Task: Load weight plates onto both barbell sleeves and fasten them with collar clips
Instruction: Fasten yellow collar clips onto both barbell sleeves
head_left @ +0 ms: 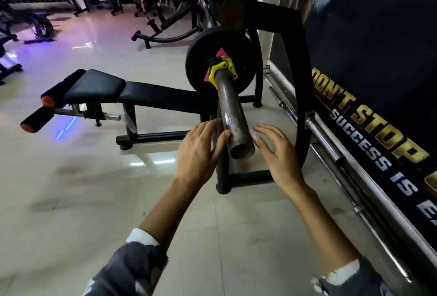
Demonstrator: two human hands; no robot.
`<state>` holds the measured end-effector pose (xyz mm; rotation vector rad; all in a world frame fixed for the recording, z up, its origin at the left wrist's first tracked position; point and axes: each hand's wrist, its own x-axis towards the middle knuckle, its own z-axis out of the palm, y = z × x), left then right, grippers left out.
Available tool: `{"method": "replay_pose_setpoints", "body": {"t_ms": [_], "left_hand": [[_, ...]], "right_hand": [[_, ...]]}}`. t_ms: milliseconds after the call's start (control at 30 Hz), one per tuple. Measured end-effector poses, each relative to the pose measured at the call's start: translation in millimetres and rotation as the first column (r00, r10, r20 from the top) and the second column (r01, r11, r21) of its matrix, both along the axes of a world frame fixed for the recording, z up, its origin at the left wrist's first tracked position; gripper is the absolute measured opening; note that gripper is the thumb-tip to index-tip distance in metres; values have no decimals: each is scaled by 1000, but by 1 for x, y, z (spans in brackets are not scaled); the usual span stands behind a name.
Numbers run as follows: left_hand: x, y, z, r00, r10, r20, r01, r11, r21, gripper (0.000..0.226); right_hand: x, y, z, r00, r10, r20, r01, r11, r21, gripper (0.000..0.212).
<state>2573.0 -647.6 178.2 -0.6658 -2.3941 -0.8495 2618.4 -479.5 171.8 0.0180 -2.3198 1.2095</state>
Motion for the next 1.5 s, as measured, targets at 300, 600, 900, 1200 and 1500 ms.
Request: {"method": "replay_pose_setpoints", "body": {"t_ms": [300, 600, 900, 1200, 1500], "left_hand": [[92, -49, -33, 989, 79, 123, -82, 996, 20, 33], [129, -204, -119, 851, 396, 346, -393, 916, -82, 30], [121, -424, -177, 579, 614, 536, -613, 761, -211, 41], [75, -608, -207, 436, 651, 622, -642, 709, -292, 37], [-64, -757, -225, 413, 642, 646, -610, 721, -328, 37]], "right_hand": [[74, -57, -54, 975, 132, 176, -105, 982, -157, 29], [57, -208, -117, 871, 326, 368, -411, 894, 181, 33], [-1, -449, -164, 645, 517, 562, -714, 670, 203, 32], [-60, -645, -182, 510, 523, 683, -802, 576, 159, 26], [-204, -790, -214, 488, 483, 727, -796, 588, 143, 25]]}}
